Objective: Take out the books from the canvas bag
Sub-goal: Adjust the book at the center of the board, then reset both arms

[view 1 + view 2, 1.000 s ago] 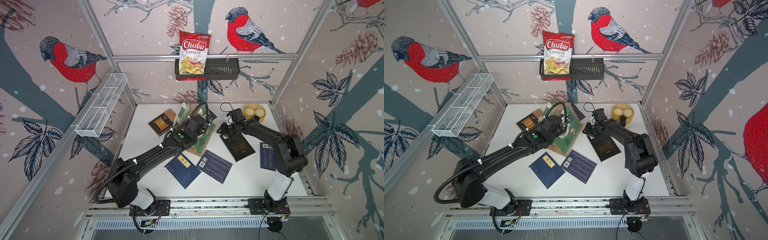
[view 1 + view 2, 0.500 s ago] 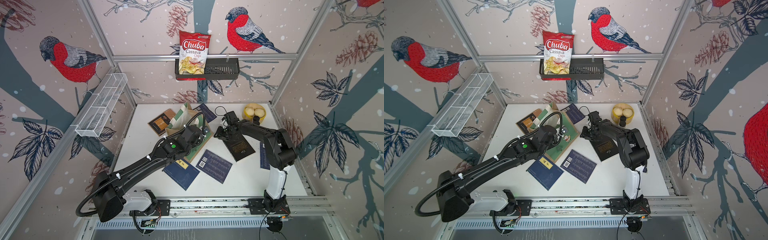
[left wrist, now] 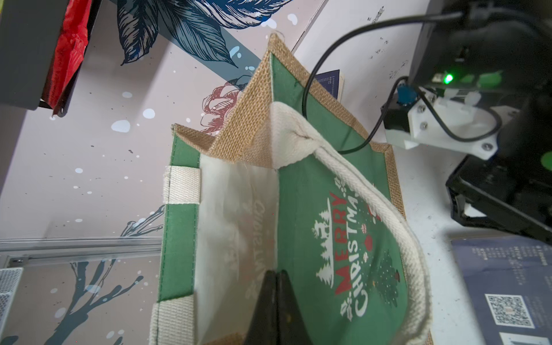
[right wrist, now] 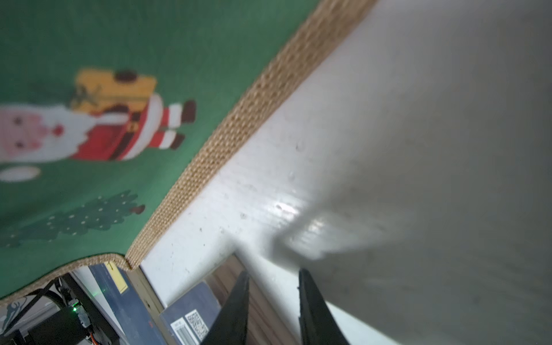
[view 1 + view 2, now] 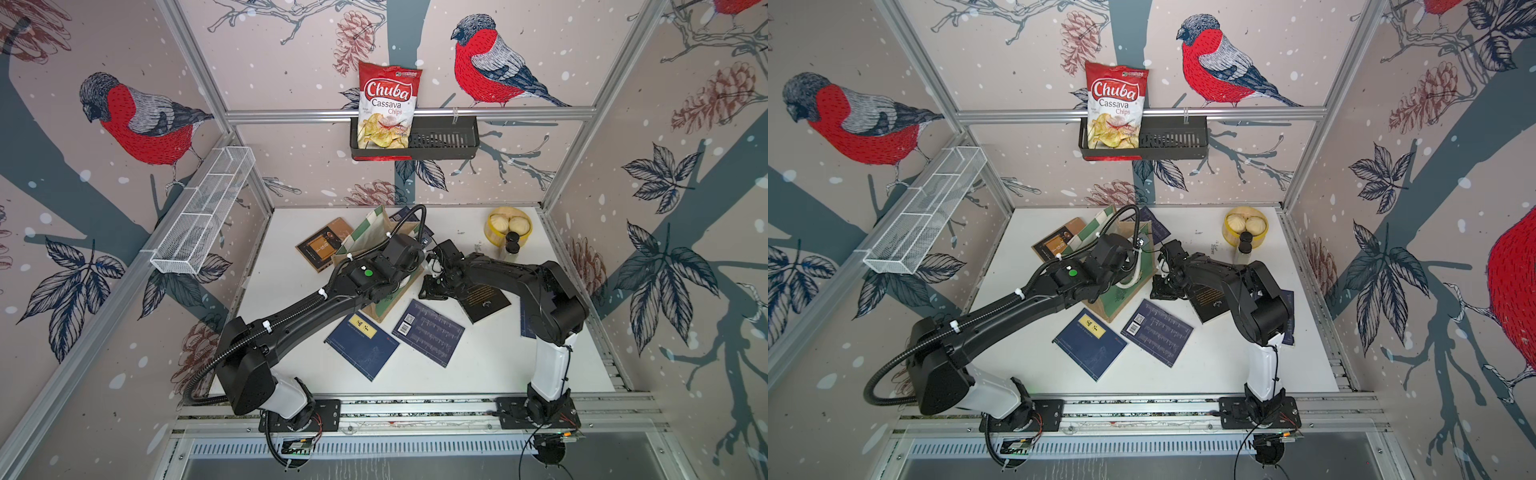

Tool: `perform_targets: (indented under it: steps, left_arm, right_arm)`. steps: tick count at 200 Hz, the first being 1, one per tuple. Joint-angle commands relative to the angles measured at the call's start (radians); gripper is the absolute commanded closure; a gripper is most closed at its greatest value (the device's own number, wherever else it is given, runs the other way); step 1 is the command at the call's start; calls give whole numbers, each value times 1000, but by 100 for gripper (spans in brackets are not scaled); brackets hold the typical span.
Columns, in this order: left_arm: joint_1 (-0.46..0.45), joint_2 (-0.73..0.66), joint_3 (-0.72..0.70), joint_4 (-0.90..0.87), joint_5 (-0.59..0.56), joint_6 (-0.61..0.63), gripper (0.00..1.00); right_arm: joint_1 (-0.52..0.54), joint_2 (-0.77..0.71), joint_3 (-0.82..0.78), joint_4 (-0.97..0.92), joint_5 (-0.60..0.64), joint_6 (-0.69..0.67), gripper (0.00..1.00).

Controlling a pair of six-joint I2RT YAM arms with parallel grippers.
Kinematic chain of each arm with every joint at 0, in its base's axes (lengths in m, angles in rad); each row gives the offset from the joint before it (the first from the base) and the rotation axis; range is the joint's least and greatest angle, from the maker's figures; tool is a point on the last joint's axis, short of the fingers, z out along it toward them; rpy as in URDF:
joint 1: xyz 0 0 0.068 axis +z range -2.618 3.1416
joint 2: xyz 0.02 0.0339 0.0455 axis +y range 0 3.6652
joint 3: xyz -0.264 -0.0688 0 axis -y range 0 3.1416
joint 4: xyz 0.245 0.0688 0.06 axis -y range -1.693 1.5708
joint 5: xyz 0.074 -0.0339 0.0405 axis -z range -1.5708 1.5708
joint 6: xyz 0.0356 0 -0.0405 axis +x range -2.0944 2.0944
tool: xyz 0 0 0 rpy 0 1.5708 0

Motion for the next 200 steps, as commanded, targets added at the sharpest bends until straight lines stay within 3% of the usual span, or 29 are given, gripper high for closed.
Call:
perform_targets:
  steps: [1, 31, 62, 115, 135, 170, 200]
  left_arm:
    - [1, -23, -16, 8, 48, -48, 81]
    - [0, -58, -22, -12, 40, -46, 38]
    - [1, -67, 40, -34, 30, -62, 18]
    - [1, -82, 206, -10, -45, -87, 14]
    - [15, -82, 257, 7, -113, -84, 11]
    - [130, -69, 335, -55, -97, -218, 10]
    - [194, -79, 344, -78, -75, -263, 11]
  right_arm:
    - [20, -25, -62, -77, 60, -24, 71]
    - [7, -94, -165, -35, 59, 5, 72]
    - [-57, -152, -170, -39, 56, 21, 70]
    - [-177, -144, 63, -92, 90, 2, 51]
    - [-210, -61, 167, -62, 81, 9, 50]
    - [-224, 113, 306, 44, 73, 46, 50]
    - [-220, 267, 406, 129, 33, 70, 51]
